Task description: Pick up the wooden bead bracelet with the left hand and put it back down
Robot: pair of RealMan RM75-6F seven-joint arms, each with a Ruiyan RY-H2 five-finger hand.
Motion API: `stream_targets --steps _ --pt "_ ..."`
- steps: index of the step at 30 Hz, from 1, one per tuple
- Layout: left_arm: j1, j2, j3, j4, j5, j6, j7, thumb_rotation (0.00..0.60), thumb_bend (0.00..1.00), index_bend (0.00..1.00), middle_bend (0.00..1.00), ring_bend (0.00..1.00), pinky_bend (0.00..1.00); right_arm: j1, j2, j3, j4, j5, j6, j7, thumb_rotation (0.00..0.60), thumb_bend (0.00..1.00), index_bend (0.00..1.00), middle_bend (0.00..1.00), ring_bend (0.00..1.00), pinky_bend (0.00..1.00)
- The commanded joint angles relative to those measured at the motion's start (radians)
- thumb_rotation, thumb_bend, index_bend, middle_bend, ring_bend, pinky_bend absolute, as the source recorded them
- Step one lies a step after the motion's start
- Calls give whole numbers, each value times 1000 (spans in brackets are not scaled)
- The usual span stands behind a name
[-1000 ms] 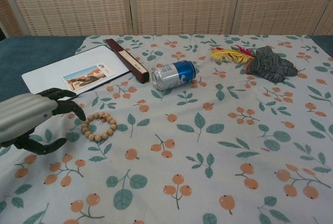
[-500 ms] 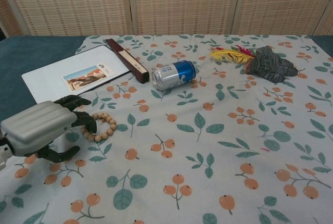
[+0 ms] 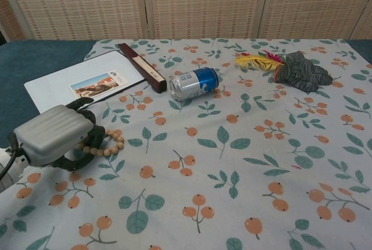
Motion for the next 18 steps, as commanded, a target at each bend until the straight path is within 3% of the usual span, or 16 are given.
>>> stream_targets --steps 1,4,8,10,13,14,17,18 --pt "-10 2 -24 2 1 30 -2 600 460 690 710 327 0 -1 0 3 1 0 -5 -1 326 179 0 0 0 0" --pt "-29 27 -71 -33 -32 24 -9 600 498 705 736 357 0 -1 1 4 -1 -2 -15 5 325 180 0 0 0 0" --pt "-69 77 -187 -88 -142 -17 -9 600 565 713 750 378 0 -2 5 7 -1 -6 -23 13 327 180 0 0 0 0" --pt "-91 102 -283 -115 -251 -47 -20 600 583 714 751 383 0 -3 8 8 -2 -8 -27 21 326 180 0 0 0 0" --pt "-116 112 -472 -120 -491 -71 -79 600 613 705 754 402 4 -6 15 10 -3 -14 -27 31 326 180 0 0 0 0" --pt "-119 111 -509 -121 -542 -74 -96 600 630 701 758 410 8 -7 16 10 -4 -16 -26 33 326 180 0 0 0 0" --pt "-124 111 -550 -122 -603 -77 -109 600 654 699 766 422 18 -8 18 10 -5 -18 -26 36 326 180 0 0 0 0" --pt "-127 112 -606 -127 -688 -82 -133 600 668 693 771 431 26 -10 20 11 -6 -20 -24 39 325 180 0 0 0 0"
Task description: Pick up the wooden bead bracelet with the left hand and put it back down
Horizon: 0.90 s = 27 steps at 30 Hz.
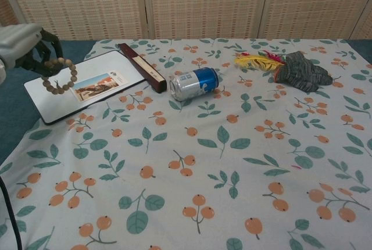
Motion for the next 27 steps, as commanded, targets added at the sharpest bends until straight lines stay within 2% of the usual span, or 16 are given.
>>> stream_targets --steps 1,2,3,6,7,10,11,14,20,23,27 --pt "-33 24 -251 -29 -340 -41 -95 600 676 685 773 435 32 -4 5 2 -2 -4 4 7 326 180 0 0 0 0" --pt "-25 33 -381 -49 -536 -67 -166 600 678 677 772 435 33 -6 8 2 -4 -8 6 12 326 180 0 0 0 0" --pt "-12 63 -489 -59 -704 -103 -211 600 682 667 771 435 33 -8 10 2 -6 -13 10 14 326 180 0 0 0 0" --pt "24 158 -601 -139 -1051 -210 -209 600 680 658 771 431 30 -9 10 1 -6 -20 7 12 326 180 0 0 0 0" --pt "50 198 -638 -176 -1205 -260 -218 600 674 656 769 430 29 -9 9 0 -8 -22 4 10 326 180 0 0 0 0" --pt "87 297 -654 -221 -1507 -376 -185 600 661 601 733 415 23 -10 6 0 -10 -31 3 4 326 180 0 0 0 0" --pt "91 319 -650 -227 -1560 -399 -179 600 661 583 724 407 21 -11 5 -1 -11 -32 3 3 326 180 0 0 0 0" --pt "113 363 -655 -246 -1670 -486 -209 600 665 551 702 386 11 -12 5 0 -11 -35 0 3 327 179 0 0 0 0" --pt "207 393 -645 -278 -1743 -795 -350 600 655 534 678 366 0 -14 6 6 -8 -34 -2 7 326 180 0 0 0 0" --pt "241 397 -618 -270 -1719 -937 -441 600 635 495 644 348 7 -15 6 8 -6 -33 -4 9 326 180 0 0 0 0" --pt "260 377 -587 -212 -1605 -1067 -528 585 618 435 614 331 17 -14 7 9 -6 -31 -12 10 326 180 0 0 0 0"
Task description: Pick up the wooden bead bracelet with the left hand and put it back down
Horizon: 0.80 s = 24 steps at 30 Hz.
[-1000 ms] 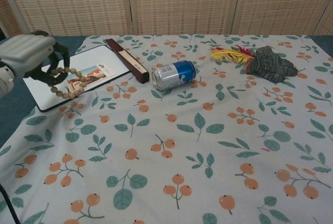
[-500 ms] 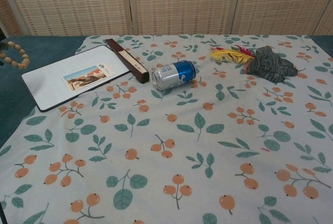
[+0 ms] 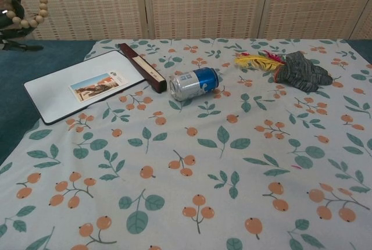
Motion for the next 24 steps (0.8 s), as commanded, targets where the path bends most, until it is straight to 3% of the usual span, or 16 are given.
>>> stream_targets --steps 1,4,6,9,13,16,20,24 --pt "60 10 20 43 129 -174 -151 555 617 426 611 329 16 0 0 1 0 -1 -1 0 326 180 0 0 0 0" --pt "68 -11 31 74 219 -210 -210 465 618 399 594 314 3 -2 0 3 -1 0 -1 -1 326 180 0 0 0 0" --pt "69 -15 44 84 269 -218 -243 438 619 384 584 308 0 -2 0 4 -1 -1 -1 -3 326 180 0 0 0 0" --pt "83 21 67 93 324 -246 -318 415 613 373 586 308 0 -3 -1 3 -2 -5 -3 -3 326 180 0 0 0 0" --pt "54 85 143 101 385 -276 -422 383 581 406 615 329 3 -3 -2 4 -1 -5 -6 -4 326 180 0 0 0 0" --pt "45 102 160 106 443 -288 -471 360 560 399 604 324 0 -2 -3 4 0 -4 -11 -4 326 181 0 0 0 0" --pt "47 98 175 100 548 -280 -496 295 504 374 584 307 0 -1 -4 5 0 -3 -16 -5 326 180 0 0 0 0" --pt "8 99 215 86 657 -201 -493 222 451 454 638 302 0 -1 -4 6 0 -1 -20 -6 325 180 0 0 0 0"
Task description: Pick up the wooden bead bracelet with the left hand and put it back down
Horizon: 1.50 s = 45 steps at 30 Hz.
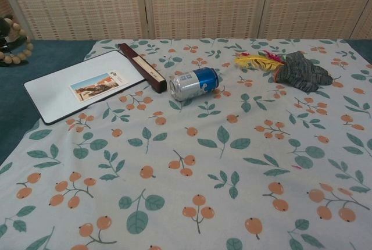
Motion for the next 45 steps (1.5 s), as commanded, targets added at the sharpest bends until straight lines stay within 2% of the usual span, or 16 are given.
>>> stream_targets --steps 1,4,7,10,17,21,22,24,25,27,29,37,45 --pt "-45 6 47 -22 103 84 -10 215 448 464 648 302 0 0 0 1 0 1 -1 -1 325 180 0 0 0 0" --pt "-73 20 87 -47 161 117 -20 219 475 479 659 302 0 0 -1 2 0 0 0 -2 325 180 0 0 0 0" --pt "-83 26 110 -66 211 144 -40 284 564 490 663 302 0 -2 -1 4 0 0 3 0 325 180 0 0 0 0" --pt "-77 24 118 -80 250 160 -58 323 617 491 661 302 0 -4 1 6 0 0 7 0 324 180 0 0 0 0" --pt "-57 -1 104 -99 352 192 -103 401 573 467 602 279 0 -5 2 5 -1 -3 4 2 322 180 0 0 0 0" --pt "-60 -3 109 -93 382 185 -134 409 556 467 602 279 0 -5 2 7 -1 -1 4 3 323 180 0 0 0 0" --pt "-61 -3 109 -92 390 184 -140 424 556 467 603 278 0 -5 2 7 -1 -1 4 2 323 180 0 0 0 0" --pt "-64 -5 113 -90 407 181 -153 504 578 467 603 277 0 -5 1 7 -1 -3 3 2 323 180 0 0 0 0" --pt "-67 -5 115 -88 414 178 -158 557 610 466 602 274 0 -5 1 6 -1 -4 3 2 323 180 0 0 0 0" --pt "-72 -5 120 -86 431 175 -168 592 703 457 597 267 0 -6 1 7 -1 -3 4 2 322 180 0 0 0 0" --pt "-78 -5 124 -85 445 179 -178 600 781 445 590 260 0 -7 2 9 -1 -2 6 2 322 180 0 0 0 0" --pt "-90 -5 139 -88 495 184 -213 600 984 426 577 251 0 -9 6 9 -1 -8 9 9 323 180 0 0 0 0" --pt "-84 -2 136 -94 554 168 -230 600 1000 382 537 229 0 -12 7 11 -3 -6 13 9 322 180 0 0 0 0"
